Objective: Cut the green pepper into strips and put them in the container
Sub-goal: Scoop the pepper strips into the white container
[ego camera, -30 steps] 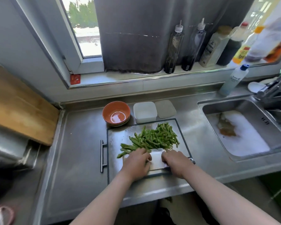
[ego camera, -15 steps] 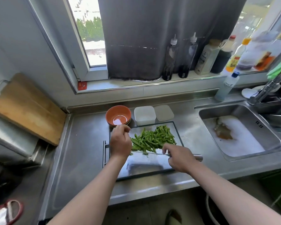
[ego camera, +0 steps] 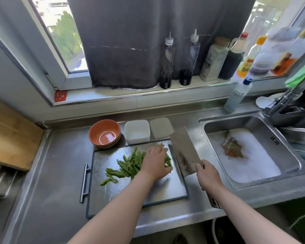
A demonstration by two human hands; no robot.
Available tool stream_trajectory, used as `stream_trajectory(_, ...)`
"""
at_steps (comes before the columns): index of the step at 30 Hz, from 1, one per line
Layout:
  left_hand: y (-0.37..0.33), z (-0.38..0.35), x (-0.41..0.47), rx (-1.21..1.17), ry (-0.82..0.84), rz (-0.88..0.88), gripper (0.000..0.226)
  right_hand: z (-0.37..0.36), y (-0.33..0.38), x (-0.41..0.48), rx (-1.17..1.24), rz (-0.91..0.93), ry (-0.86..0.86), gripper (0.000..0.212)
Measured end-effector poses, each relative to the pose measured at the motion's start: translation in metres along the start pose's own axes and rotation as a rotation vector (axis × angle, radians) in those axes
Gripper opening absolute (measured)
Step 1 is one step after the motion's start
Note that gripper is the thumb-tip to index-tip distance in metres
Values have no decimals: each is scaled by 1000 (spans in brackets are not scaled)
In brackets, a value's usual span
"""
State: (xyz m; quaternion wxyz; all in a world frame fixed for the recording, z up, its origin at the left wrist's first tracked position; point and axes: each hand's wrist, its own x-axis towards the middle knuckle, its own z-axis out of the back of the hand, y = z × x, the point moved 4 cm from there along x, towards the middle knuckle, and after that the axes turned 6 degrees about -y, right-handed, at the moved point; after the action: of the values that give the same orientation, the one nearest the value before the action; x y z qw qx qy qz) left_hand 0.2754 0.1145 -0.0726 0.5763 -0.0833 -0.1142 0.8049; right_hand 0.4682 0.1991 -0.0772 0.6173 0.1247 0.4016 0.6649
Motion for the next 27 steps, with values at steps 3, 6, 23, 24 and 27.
stream_trajectory(3, 3, -27, 22, 132, 162, 52, 120, -8, -9, 19, -11, -4, 53, 27)
stream_trajectory(6, 15, -37, 29, 199, 208, 89, 129, -17, -11, 32, -39, -4, 115, 27)
stream_trajectory(23, 27, -50, 13, -82, 0, 102, 115, -49, -16, 14, -65, 30, 283, 30)
stream_trajectory(24, 25, -50, 12, -95, -18, 101, 114, -48, -15, 14, -48, 25, 279, 31)
stream_trajectory(27, 22, -44, 12, -126, -58, 95, 108, -43, -7, 9, 12, -2, 297, 34)
